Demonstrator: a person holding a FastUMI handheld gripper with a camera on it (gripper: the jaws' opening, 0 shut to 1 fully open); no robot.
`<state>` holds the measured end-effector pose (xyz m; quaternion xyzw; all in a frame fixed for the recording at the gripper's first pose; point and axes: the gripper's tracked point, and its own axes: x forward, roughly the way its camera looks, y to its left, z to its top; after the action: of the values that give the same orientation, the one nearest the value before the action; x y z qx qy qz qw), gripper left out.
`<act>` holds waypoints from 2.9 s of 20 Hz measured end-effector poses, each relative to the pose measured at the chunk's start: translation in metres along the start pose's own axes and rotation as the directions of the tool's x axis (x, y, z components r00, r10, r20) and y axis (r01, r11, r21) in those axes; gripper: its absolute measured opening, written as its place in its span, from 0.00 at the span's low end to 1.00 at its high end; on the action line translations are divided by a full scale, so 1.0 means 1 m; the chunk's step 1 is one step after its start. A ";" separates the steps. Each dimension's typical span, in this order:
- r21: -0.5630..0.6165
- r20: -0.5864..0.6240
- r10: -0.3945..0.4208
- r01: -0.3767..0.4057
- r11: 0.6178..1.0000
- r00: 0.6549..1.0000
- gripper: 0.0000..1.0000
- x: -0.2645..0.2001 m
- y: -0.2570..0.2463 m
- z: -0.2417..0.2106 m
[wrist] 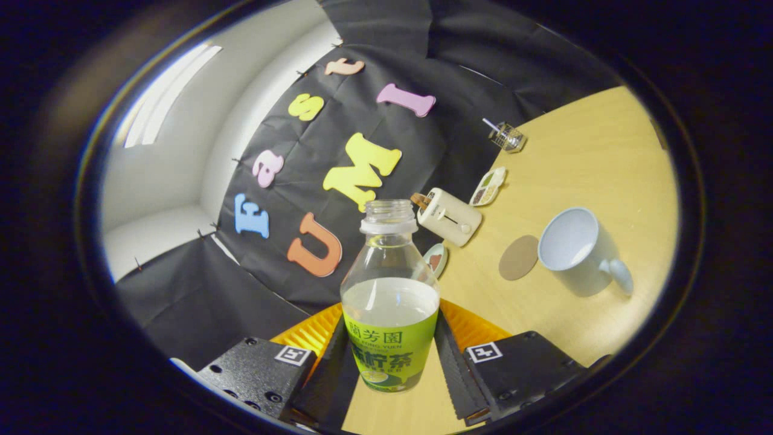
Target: Take the bottle from table, then pour the juice into the cup, finally place the bottle on the coaster
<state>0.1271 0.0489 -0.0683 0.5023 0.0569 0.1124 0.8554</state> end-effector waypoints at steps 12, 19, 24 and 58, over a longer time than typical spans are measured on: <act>0.372 -0.019 0.055 -0.044 0.927 0.998 0.79 0.018 0.001 0.009; 0.474 -0.008 0.062 -0.051 0.879 0.998 0.78 0.017 -0.001 0.018; 0.588 0.005 0.085 -0.072 0.806 0.996 0.78 0.022 0.000 0.027; 0.805 0.037 0.122 -0.102 0.585 0.992 0.78 0.019 0.004 0.046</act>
<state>0.1544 0.0167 -0.0421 0.8354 0.0793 0.1340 0.5272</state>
